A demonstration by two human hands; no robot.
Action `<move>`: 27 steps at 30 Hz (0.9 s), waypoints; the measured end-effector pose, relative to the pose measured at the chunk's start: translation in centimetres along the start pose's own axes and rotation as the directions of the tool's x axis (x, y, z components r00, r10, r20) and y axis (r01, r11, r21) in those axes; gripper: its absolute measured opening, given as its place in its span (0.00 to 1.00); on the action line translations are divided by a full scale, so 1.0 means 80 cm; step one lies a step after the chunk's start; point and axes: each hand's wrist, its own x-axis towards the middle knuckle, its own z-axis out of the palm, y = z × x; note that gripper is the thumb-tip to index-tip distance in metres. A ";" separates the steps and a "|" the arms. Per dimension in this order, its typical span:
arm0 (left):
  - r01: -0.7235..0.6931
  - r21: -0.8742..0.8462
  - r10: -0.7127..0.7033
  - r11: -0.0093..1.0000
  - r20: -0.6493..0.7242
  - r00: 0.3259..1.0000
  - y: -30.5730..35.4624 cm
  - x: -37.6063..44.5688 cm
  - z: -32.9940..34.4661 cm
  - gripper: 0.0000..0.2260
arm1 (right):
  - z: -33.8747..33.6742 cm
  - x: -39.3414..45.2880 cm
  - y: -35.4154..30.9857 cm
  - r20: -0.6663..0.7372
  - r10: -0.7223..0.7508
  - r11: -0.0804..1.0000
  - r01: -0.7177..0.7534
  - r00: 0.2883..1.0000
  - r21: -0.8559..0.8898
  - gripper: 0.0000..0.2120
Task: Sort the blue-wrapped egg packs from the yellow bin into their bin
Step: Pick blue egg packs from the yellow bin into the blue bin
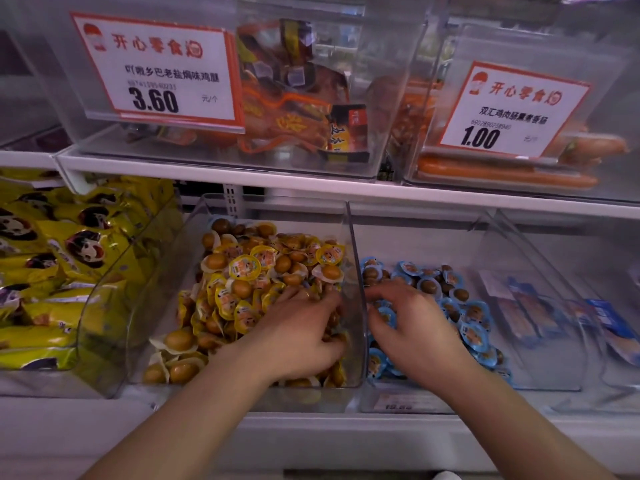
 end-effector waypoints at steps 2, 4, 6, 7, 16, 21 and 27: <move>0.006 0.029 -0.007 1.000 0.039 0.999 0.002 0.001 0.002 0.21 | 0.001 0.000 0.001 0.006 0.002 1.000 -0.002 1.000 -0.002 0.10; 0.004 0.088 -0.003 0.996 -0.010 1.000 -0.001 0.003 0.004 0.19 | 0.001 0.000 0.002 0.004 0.008 1.000 -0.008 1.000 -0.001 0.10; -0.006 0.133 0.011 0.991 -0.040 0.999 -0.004 0.004 0.005 0.15 | 0.003 0.001 0.003 -0.003 0.009 1.000 -0.009 1.000 -0.003 0.10; -0.006 0.124 0.011 0.992 -0.042 0.999 -0.005 0.005 0.006 0.12 | 0.003 0.002 0.004 -0.006 0.009 1.000 -0.009 1.000 -0.006 0.10; -0.028 0.239 0.010 0.971 0.079 0.997 -0.003 0.011 0.009 0.18 | 0.005 0.001 0.007 -0.016 -0.008 1.000 0.007 1.000 -0.011 0.11; -0.009 0.192 0.004 0.981 0.025 1.000 0.001 0.014 0.007 0.12 | 0.004 0.000 0.007 0.000 -0.017 1.000 0.017 1.000 -0.013 0.11; -0.103 0.098 0.108 0.990 -0.039 0.993 -0.004 0.003 0.004 0.10 | 0.001 0.003 0.006 -0.010 0.010 1.000 -0.010 1.000 0.009 0.12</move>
